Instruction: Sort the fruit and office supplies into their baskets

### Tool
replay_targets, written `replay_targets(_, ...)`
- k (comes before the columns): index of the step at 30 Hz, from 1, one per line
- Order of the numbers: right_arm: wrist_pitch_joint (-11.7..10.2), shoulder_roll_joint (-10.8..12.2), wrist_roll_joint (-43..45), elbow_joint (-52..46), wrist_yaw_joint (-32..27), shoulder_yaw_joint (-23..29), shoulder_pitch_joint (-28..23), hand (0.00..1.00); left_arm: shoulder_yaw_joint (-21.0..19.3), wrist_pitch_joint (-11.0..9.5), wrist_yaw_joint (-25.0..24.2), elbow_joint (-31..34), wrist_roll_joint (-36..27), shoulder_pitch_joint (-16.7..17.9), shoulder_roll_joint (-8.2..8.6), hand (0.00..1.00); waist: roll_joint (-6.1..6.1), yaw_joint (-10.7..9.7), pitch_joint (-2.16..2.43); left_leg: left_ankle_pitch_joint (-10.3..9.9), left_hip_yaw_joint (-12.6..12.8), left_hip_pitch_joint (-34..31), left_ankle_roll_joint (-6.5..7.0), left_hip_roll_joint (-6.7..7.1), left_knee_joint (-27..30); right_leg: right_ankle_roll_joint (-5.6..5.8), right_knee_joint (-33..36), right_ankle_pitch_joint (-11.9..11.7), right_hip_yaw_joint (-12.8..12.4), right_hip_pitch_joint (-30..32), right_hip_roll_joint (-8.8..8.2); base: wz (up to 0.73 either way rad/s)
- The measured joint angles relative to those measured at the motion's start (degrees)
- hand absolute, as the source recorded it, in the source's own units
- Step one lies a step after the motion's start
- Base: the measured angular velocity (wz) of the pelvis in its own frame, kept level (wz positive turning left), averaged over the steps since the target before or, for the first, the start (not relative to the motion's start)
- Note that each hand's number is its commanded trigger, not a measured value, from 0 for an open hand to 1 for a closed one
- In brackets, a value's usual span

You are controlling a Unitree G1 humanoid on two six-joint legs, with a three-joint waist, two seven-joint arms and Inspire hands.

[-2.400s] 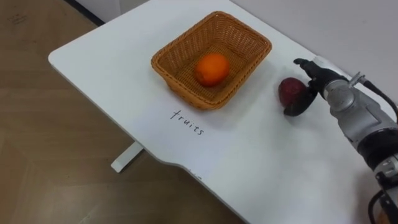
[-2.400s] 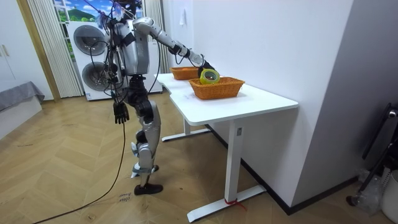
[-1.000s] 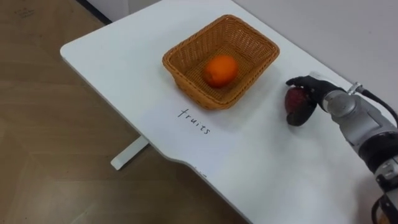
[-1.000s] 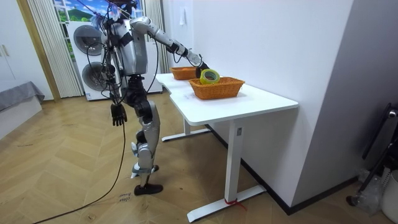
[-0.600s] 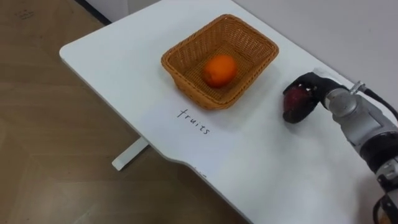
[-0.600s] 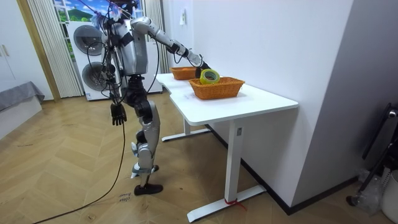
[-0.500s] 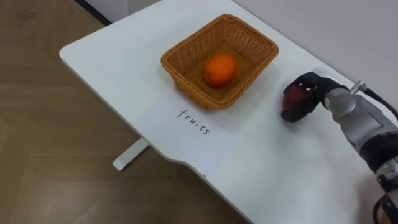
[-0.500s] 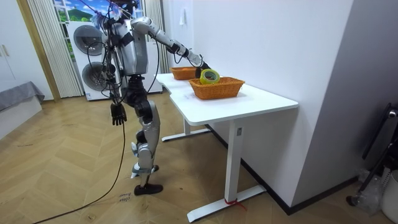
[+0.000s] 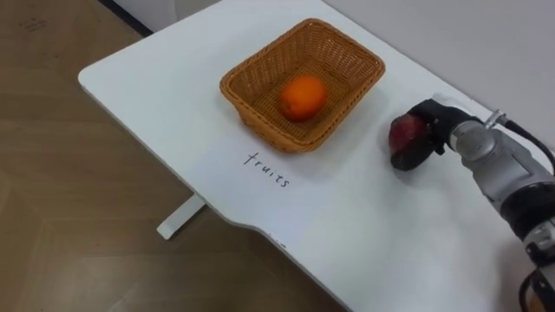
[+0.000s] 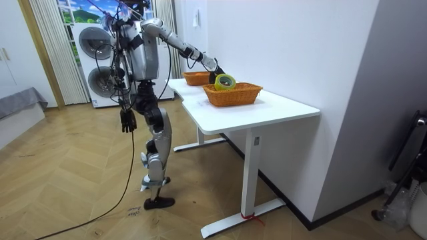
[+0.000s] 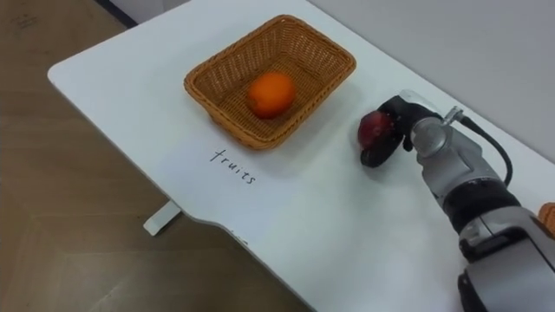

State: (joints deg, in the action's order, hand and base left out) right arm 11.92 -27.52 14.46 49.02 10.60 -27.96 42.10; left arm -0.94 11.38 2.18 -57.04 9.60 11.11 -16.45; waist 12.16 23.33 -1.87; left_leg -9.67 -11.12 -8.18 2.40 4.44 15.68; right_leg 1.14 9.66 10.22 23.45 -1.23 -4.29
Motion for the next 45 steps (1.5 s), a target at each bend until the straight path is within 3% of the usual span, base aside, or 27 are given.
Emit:
replay_targets(2, -0.5, 0.0, 0.0, -1.0, 0.8, 0.0, 0.0, 1.00, 0.0, -0.2, 0.2, -0.2, 0.0, 0.1, 0.12, 0.00, -0.15, -0.6, 0.06, 0.0, 0.4, 0.5, 0.01, -0.12, -0.3, 0.00, 0.0, 0.0, -0.4, -0.2, 0.00, -0.08)
replay_targets(5, -0.8, -1.9, 0.1, -9.2, 2.2, 0.0, -1.8, 1.00, -0.2, -0.5, 0.2, 0.1, 0.0, 0.8, 0.49, 0.00, -0.37, -2.1, 0.32, 0.0, 0.5, 0.7, 0.01, -0.14, -0.4, 0.00, 0.0, 0.0, -0.9, -0.2, 0.00, -0.03)
replay_targets(7, -1.1, -3.3, 1.3, -14.4, 3.0, 0.6, -2.1, 1.00, -1.8, -0.6, 0.1, 0.0, 0.1, 1.0, 1.31, 0.00, -0.84, -4.2, 0.60, 0.0, 0.5, 1.2, 0.01, -0.09, -0.4, 0.00, -0.1, 0.0, -1.3, -0.8, 0.02, 0.02)
replay_targets(13, -0.5, -3.7, 6.1, -19.7, 3.6, 4.6, -2.1, 1.00, -4.6, -0.4, 0.5, -0.3, 0.0, 0.7, 2.47, 0.00, -2.01, -5.9, 1.57, 0.0, 0.7, 4.0, 0.03, -0.18, -2.0, 0.01, 0.0, 0.0, -2.2, -3.0, 0.04, -0.03)
replay_targets(16, 0.7, -3.9, 6.1, -24.2, 4.2, 4.7, -2.1, 1.00, -4.6, -0.2, 1.7, -0.1, -0.5, 0.6, 2.62, 0.00, -2.11, -6.5, 1.60, 0.0, 1.2, 4.5, 0.02, -0.27, -2.2, 0.01, 0.0, 0.0, -2.9, -3.1, 0.16, -0.11)
replay_targets(21, 0.7, -3.9, 6.1, -28.9, 5.2, 5.3, -2.0, 1.00, -4.7, -0.2, 2.7, -0.1, -0.4, 0.4, 2.95, 0.00, -2.16, -7.6, 1.56, 0.0, 1.2, 5.6, 0.00, -0.50, -2.3, 0.01, 0.0, 0.0, -3.0, -4.3, 0.25, 0.00)
replay_targets(25, 0.7, -3.9, 5.6, -30.3, 5.6, 8.8, -2.0, 1.00, -5.1, -0.1, 3.9, -0.2, -0.5, 0.6, 4.19, 0.00, -2.26, -7.6, 1.49, 0.0, 1.0, 5.9, 0.00, -0.43, -2.2, 0.01, 0.0, 0.0, -3.0, -4.7, 0.23, 0.02)
replay_targets(29, 0.7, -4.0, 4.7, -30.6, 5.5, 11.8, -2.0, 1.00, -5.1, 0.1, 3.9, -0.1, -0.4, 1.5, 4.32, 0.00, -2.34, -7.6, 1.54, 0.0, 1.0, 6.0, -0.01, -0.44, -2.2, 0.01, 0.0, 0.0, -2.9, -4.8, 0.25, 0.00)
replay_targets(35, 0.7, -4.6, 3.8, -30.7, 5.5, 11.9, -2.0, 1.00, -6.0, 0.3, 4.6, 0.2, -0.4, 2.5, 4.30, 0.00, -2.76, -7.9, 1.66, 0.0, 0.9, 6.1, -0.04, -0.44, -2.1, 0.01, 0.0, 0.0, -2.9, -4.9, 0.27, 0.00)
replay_targets(45, 0.8, -4.6, 4.1, -30.8, 5.5, 11.5, -1.4, 1.00, -6.3, 0.8, 5.0, 0.2, -0.4, 2.3, 4.78, 0.00, -2.38, -8.4, 1.78, 0.1, -0.2, 6.0, -0.07, 0.15, -2.2, 0.02, 0.0, 0.0, -2.7, -5.3, 0.20, 0.05)
